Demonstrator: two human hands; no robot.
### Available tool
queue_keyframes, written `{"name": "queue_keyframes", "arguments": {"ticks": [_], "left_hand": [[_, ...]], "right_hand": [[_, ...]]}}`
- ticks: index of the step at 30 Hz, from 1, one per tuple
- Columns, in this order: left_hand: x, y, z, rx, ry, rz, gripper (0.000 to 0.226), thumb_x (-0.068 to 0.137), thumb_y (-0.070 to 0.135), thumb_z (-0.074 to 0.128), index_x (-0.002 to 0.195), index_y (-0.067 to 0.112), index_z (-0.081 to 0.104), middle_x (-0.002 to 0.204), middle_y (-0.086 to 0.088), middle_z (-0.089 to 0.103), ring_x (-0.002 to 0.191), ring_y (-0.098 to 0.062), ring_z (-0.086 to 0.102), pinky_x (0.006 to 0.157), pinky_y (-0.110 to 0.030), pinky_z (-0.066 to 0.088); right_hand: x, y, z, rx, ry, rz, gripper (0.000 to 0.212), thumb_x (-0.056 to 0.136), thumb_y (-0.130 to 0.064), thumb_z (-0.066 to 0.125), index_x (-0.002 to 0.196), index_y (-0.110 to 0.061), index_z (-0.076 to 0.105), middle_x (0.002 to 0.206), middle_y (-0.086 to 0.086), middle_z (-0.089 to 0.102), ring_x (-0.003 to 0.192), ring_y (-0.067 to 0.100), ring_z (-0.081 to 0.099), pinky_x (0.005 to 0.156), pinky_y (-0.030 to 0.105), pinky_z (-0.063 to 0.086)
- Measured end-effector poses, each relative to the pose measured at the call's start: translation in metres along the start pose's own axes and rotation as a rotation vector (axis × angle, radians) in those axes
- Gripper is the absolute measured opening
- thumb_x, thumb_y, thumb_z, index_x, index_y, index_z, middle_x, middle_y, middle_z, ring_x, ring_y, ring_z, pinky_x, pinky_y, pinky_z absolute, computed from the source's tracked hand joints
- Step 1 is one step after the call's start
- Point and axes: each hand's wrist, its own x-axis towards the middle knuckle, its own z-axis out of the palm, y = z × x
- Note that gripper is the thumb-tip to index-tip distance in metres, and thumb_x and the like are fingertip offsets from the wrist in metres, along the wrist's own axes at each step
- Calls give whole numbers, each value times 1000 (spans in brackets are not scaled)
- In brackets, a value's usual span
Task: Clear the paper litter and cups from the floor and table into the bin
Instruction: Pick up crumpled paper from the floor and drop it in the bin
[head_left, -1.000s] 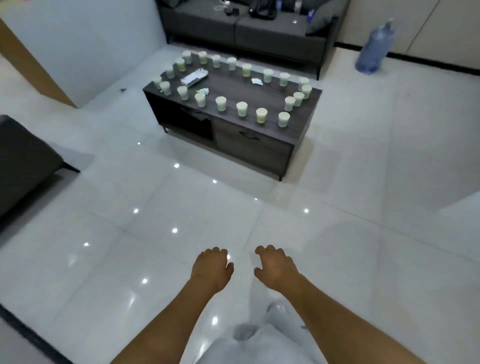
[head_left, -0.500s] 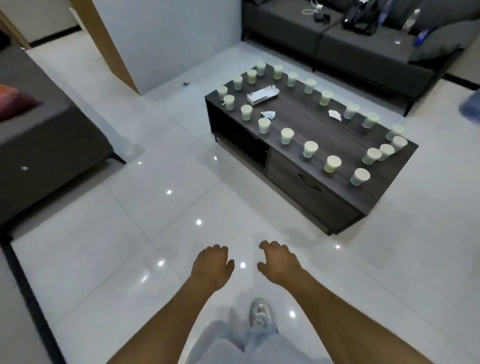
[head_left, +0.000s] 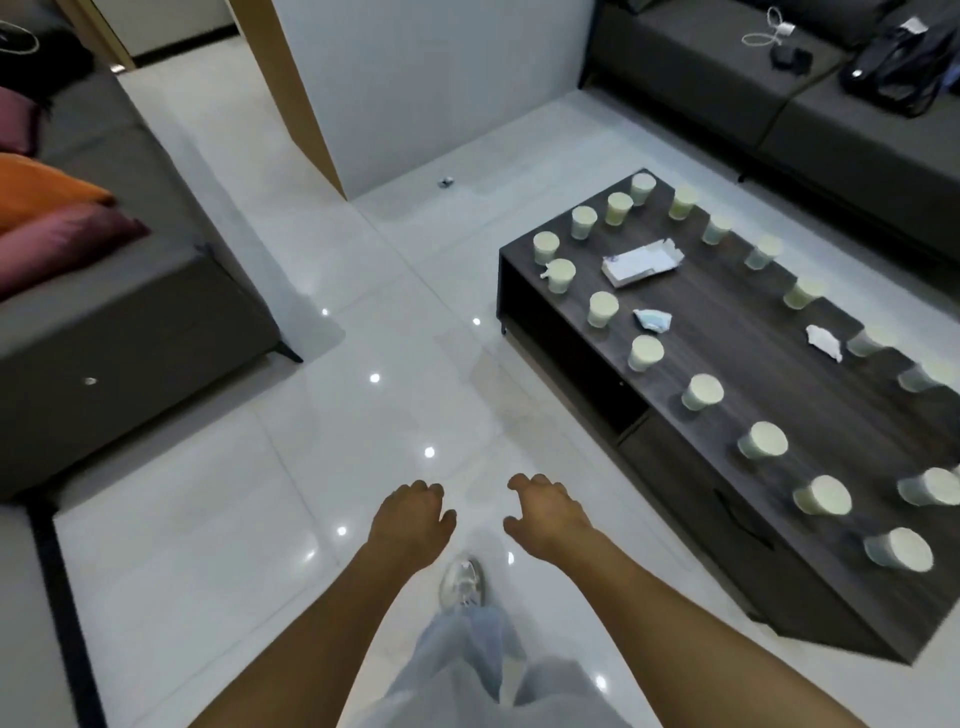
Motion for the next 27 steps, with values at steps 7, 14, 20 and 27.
{"name": "queue_keyframes", "arguments": {"ticks": [7,14,20,27], "left_hand": [[129,-29,-102,5,2,21,42,98,40,39,125,10,52,117,-8,56,110,-24,52,90,-32,42],[298,-34,-200,-8,5,21,43,98,41,39,126,10,51,120,-8,55,113,-25,50,90,-33,42],[429,-34,-295,-19,15,10,42,98,40,39,126,12,51,119,-6,55,113,-23,50,90,-32,43],[559,-61,-385,-41,-24,-8,42,98,39,39,130,12,49,126,-7,53,116,-24,50,93,-32,43]], "right_hand": [[121,-53,-99,20,11,-18,53,94,-33,51,143,-20,34,136,6,45,122,27,44,97,39,42],[272,-62,-214,18,-12,-8,52,94,-30,52,142,-19,34,134,7,44,123,28,42,98,38,42],[395,-85,-328,-16,9,-24,52,94,-31,50,142,-16,34,136,9,42,126,31,40,99,42,41],[523,-121,-423,0,-6,-27,51,94,-28,49,141,-15,35,135,10,43,124,32,39,97,41,43]]}}
